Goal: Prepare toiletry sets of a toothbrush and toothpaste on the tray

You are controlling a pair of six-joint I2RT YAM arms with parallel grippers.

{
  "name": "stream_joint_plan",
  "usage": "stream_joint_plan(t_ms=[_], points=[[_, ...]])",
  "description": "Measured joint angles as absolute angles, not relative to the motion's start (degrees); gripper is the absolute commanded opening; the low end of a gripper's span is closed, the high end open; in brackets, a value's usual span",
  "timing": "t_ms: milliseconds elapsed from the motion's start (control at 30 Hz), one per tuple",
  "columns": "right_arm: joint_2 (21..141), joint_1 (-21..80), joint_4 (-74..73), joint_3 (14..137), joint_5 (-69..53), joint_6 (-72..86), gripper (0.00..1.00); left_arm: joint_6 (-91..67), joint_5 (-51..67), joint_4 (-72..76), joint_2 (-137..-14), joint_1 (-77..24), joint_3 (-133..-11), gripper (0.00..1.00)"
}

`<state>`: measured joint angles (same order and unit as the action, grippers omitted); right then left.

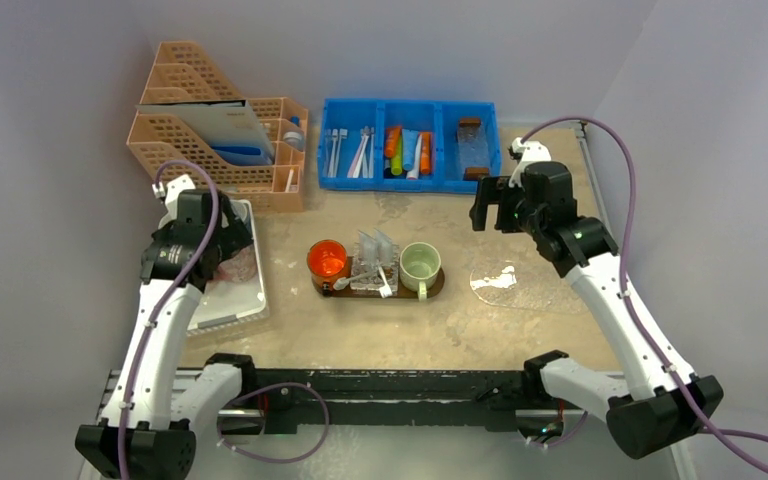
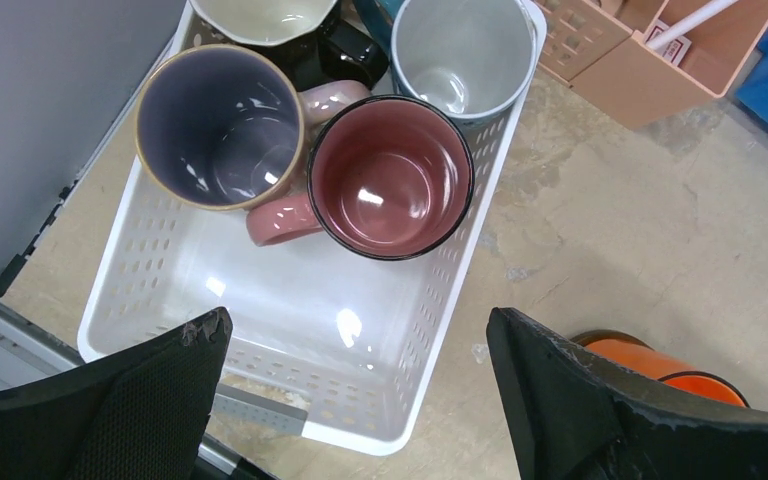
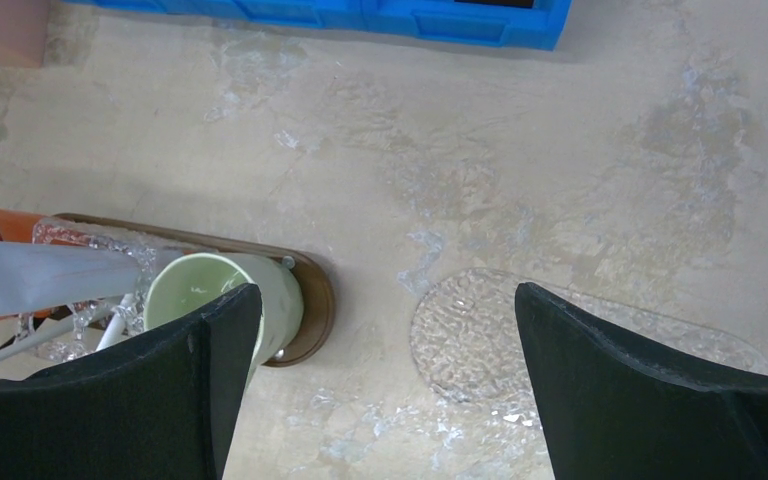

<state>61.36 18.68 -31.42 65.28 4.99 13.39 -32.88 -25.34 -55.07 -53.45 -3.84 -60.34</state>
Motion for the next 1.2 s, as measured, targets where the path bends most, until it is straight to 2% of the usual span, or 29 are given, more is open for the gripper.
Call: stream_joint_plan(t_ms=[367, 833, 1200], points=[[59.0, 18.7, -31.2, 63.0, 10.0, 12.5, 0.99, -32.5, -25.8, -55.7, -47.8, -3.7, -60.7, 0.98], [46.0, 18.7, -27.8, 59.5, 29.2, 10.3, 0.99, -22.5, -27.0, -45.8, -36.6, -3.7, -62.7, 0.99], [43.9, 18.7, -25.8, 59.5, 32.0, 9.3, 0.99, -18.0, -28.1, -39.6, -32.4, -3.7, -63.7, 0.99]])
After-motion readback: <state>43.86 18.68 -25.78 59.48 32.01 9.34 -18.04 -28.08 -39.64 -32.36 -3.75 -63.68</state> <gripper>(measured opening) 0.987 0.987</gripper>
